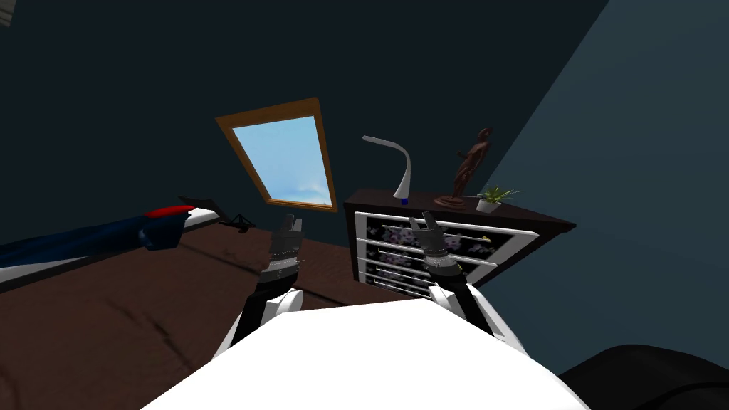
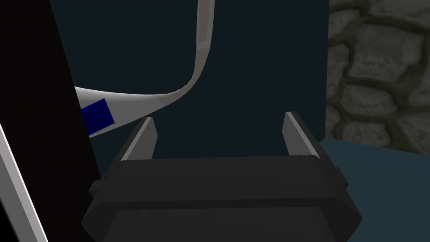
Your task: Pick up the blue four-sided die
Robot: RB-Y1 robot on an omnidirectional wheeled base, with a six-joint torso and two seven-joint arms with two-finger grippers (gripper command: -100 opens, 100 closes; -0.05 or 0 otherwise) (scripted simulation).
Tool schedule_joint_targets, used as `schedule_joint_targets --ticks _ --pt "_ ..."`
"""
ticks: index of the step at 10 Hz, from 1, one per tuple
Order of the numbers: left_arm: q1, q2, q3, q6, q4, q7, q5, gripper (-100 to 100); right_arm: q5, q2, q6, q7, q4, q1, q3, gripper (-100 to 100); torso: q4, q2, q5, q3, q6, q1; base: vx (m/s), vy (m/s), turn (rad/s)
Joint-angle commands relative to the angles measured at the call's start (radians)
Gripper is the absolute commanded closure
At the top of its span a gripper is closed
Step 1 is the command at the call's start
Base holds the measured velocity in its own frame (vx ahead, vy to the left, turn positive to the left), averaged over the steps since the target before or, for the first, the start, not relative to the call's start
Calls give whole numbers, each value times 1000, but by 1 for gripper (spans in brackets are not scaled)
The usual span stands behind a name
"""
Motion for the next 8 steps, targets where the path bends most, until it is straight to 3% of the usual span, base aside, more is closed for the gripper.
schedule_joint_targets --ticks 1,4,5,6,7,8 --pt "0 0 0 0 0 0 0 0 5 -50 -19 -19 23 2 -31 -100 0 0 0 0 0 0 -67 -34 4" --pt "0 0 0 0 0 0 0 0 11 -118 -36 -37 45 5 -62 -100 0 0 0 0 0 0 -73 -26 5" --pt "0 0 0 0 0 0 0 0 18 -154 -55 -56 68 8 -94 -100 0 0 0 0 0 0 -91 -37 10" --pt "0 0 0 0 0 0 0 0 18 -178 -55 -56 68 8 -94 -100 0 1 0 0 0 -1 -75 -35 7" --pt "0 0 0 0 0 0 0 0 26 -211 -75 -75 93 12 -128 -100 0 0 0 0 0 -1 -77 -50 13" --pt "0 0 0 0 0 0 0 0 26 -240 -75 -75 93 12 -128 -100 0 0 0 0 0 -2 -69 -38 10"
